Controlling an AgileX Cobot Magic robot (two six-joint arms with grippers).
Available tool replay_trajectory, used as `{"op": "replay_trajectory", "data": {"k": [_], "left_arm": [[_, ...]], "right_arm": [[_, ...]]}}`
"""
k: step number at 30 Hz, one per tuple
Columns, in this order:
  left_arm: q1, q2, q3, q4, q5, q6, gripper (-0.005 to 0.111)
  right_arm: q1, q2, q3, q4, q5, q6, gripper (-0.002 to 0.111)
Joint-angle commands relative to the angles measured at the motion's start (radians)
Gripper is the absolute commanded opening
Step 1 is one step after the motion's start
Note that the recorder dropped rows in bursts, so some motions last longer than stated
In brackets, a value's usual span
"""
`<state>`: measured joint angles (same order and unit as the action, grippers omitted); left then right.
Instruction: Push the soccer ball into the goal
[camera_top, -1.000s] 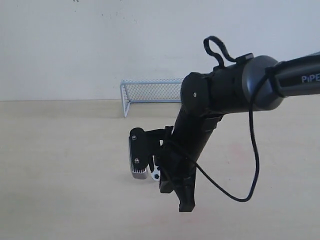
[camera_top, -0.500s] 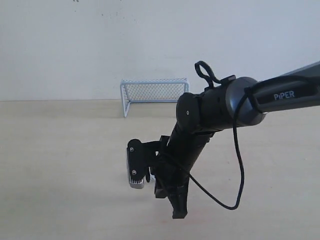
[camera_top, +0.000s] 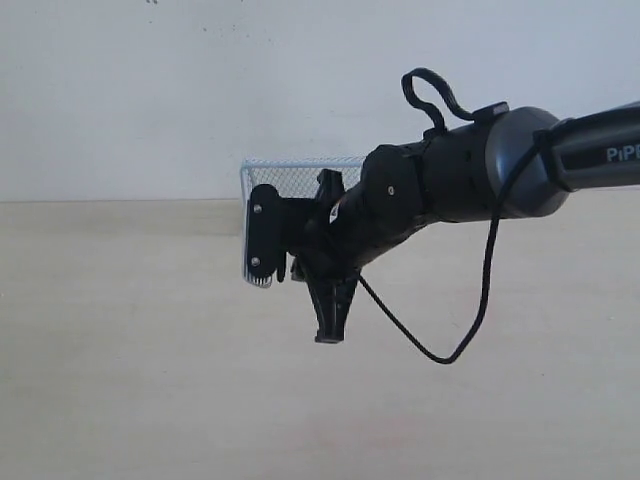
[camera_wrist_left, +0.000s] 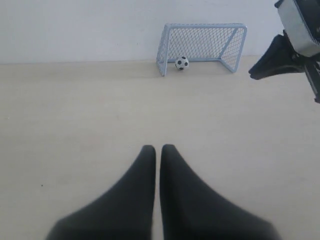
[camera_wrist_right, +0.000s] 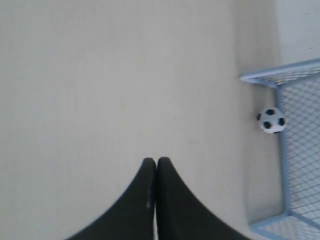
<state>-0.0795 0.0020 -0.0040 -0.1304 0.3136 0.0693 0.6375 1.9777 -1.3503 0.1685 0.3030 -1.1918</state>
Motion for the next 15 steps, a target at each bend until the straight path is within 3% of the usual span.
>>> {"op": "replay_trajectory", "data": {"k": [1,9,15], "left_arm": [[0.0,-0.002,0.004,0.001,-0.001,0.003,0.004],[0.0,-0.002,0.004,0.001,-0.001,0.003,0.004],[0.0,-0.002,0.004,0.001,-0.001,0.003,0.004]], "right_arm": [[-0.001,-0.014,0.001,-0.003,0.153,0.03,0.0],[-0.001,-0.014,0.001,-0.175,0.411,0.25,0.0],[0.002,-0.016,0.015,-0.193,0.554,0.326,0.0]]}}
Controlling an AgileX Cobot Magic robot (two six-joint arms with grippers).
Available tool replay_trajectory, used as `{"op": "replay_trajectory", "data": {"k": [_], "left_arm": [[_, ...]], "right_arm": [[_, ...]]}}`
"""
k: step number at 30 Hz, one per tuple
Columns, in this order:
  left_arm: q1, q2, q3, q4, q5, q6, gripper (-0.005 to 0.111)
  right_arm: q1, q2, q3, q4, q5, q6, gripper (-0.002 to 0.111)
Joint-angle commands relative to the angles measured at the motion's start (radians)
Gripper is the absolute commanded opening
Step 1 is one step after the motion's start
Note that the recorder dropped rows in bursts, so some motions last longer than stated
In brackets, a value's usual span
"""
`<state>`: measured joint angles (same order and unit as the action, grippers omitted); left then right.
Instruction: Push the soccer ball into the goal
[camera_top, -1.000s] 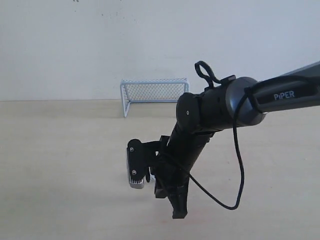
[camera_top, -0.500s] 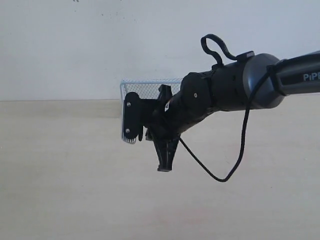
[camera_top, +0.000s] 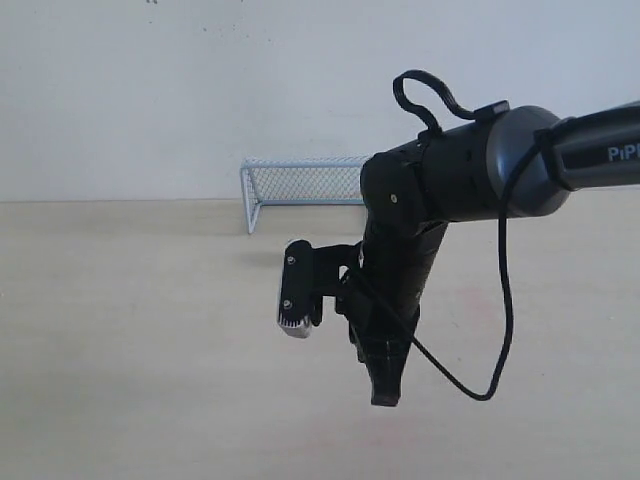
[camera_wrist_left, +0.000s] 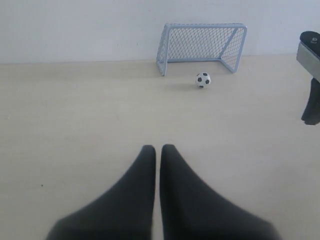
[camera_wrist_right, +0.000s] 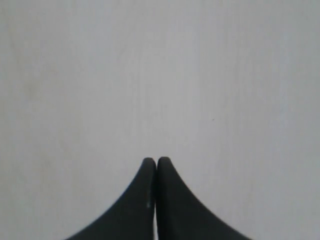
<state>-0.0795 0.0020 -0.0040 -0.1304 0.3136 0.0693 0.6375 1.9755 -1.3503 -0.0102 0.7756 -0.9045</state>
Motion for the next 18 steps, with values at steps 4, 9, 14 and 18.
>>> {"op": "replay_trajectory", "data": {"k": [4,9,14,18], "left_arm": [[0.0,-0.002,0.004,0.001,-0.001,0.003,0.004],[0.0,-0.002,0.004,0.001,-0.001,0.003,0.004],[0.0,-0.002,0.004,0.001,-0.001,0.003,0.004],[0.0,-0.002,0.004,0.001,-0.001,0.003,0.004]], "right_arm": [[0.002,-0.061,0.09,-0.015,0.082,0.038,0.0],[0.002,-0.17,0.174,0.01,0.08,0.046,0.0],[0.002,-0.277,0.212,0.075,0.146,0.182,0.0],[0.002,-0.342,0.237,0.119,0.256,0.274,0.0]]}}
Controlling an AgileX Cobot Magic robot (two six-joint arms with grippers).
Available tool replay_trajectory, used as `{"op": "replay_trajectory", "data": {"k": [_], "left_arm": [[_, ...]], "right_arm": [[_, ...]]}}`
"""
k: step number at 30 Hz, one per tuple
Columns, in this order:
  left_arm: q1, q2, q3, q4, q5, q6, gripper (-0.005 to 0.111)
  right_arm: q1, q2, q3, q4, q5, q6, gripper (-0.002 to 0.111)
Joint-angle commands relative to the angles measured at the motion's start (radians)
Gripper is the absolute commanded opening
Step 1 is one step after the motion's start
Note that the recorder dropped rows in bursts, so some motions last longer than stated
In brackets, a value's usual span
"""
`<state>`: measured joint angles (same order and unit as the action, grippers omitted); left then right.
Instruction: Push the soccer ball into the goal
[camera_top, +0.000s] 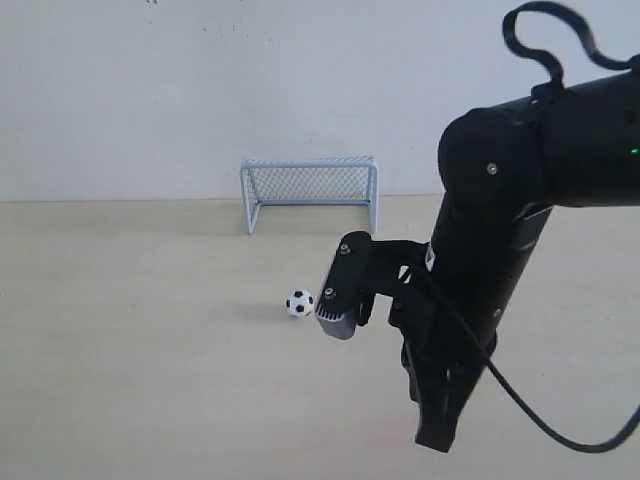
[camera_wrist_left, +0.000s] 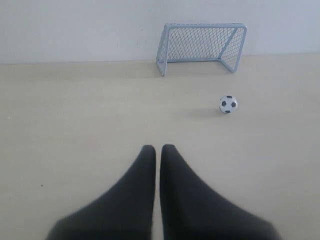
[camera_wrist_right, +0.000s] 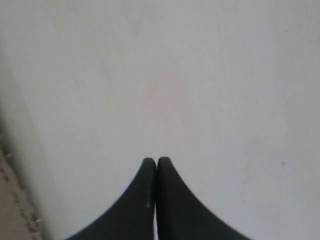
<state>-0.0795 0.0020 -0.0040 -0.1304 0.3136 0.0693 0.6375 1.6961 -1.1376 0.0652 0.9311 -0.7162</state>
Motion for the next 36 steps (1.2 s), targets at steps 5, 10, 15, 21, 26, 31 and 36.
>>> {"op": "replay_trajectory", "data": {"k": [5,10,15,21,26,31,36], "left_arm": [[0.0,-0.002,0.004,0.001,-0.003,0.003,0.004],[0.0,-0.002,0.004,0.001,-0.003,0.003,0.004],[0.0,-0.002,0.004,0.001,-0.003,0.003,0.004],[0.0,-0.002,0.004,0.001,-0.003,0.003,0.004],[0.0,-0.002,0.004,0.001,-0.003,0.003,0.004],[0.0,-0.002,0.004,0.001,-0.003,0.003,0.004],[0.0,-0.002,0.004,0.001,-0.003,0.003,0.004]], "right_arm": [[0.002,-0.11,0.028,0.193,0.283,0.19,0.0],[0.002,-0.11,0.028,0.244,0.257,0.19,0.0],[0.002,-0.11,0.028,0.244,0.238,0.19,0.0],[-0.001,-0.11,0.028,0.252,0.282,0.409,0.0],[0.001,-0.13,0.028,0.291,0.257,0.57,0.0],[0.001,-0.18,0.038,0.278,0.184,0.517,0.0],[0.001,-0.324,0.113,0.251,-0.176,0.515,0.0]]}}
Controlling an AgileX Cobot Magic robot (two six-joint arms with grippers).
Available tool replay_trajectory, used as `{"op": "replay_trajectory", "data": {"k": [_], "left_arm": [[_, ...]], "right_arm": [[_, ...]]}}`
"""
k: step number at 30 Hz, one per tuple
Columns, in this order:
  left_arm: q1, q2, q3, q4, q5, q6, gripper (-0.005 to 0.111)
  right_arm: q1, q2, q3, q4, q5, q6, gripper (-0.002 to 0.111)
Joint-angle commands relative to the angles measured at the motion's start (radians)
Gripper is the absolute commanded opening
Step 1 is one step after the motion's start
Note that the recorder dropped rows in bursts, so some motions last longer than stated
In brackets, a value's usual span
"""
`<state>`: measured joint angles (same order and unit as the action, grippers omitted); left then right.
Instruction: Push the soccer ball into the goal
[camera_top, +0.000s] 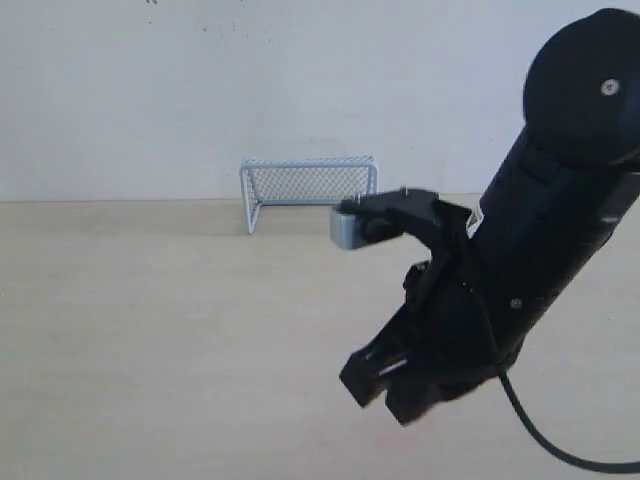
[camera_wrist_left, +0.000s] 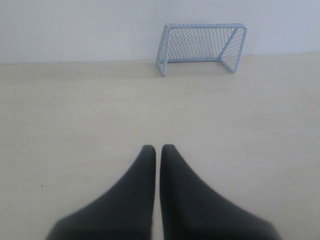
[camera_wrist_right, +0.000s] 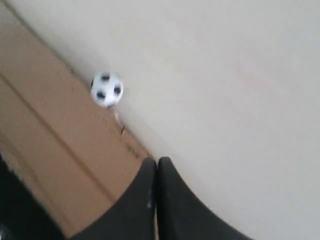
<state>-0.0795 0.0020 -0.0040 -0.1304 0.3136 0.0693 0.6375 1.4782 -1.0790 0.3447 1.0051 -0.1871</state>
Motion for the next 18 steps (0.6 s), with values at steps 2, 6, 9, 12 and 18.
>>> {"op": "replay_trajectory", "data": {"k": [2,6,9,12,18], "left_arm": [[0.0,-0.002,0.004,0.001,-0.003,0.003,0.004],[0.0,-0.002,0.004,0.001,-0.003,0.003,0.004],[0.0,-0.002,0.004,0.001,-0.003,0.003,0.004],[0.0,-0.002,0.004,0.001,-0.003,0.003,0.004],[0.0,-0.002,0.004,0.001,-0.003,0.003,0.004]], "right_arm": [[0.001,-0.172,0.102,-0.044,-0.389,-0.014,0.0],[0.001,-0.316,0.222,-0.07,-0.584,-0.028,0.0],[-0.001,-0.426,0.311,-0.073,-0.677,-0.035,0.0],[-0.024,-0.538,0.395,-0.08,-0.79,-0.051,0.0],[-0.208,-0.766,0.565,0.046,-0.866,-0.047,0.0]]}}
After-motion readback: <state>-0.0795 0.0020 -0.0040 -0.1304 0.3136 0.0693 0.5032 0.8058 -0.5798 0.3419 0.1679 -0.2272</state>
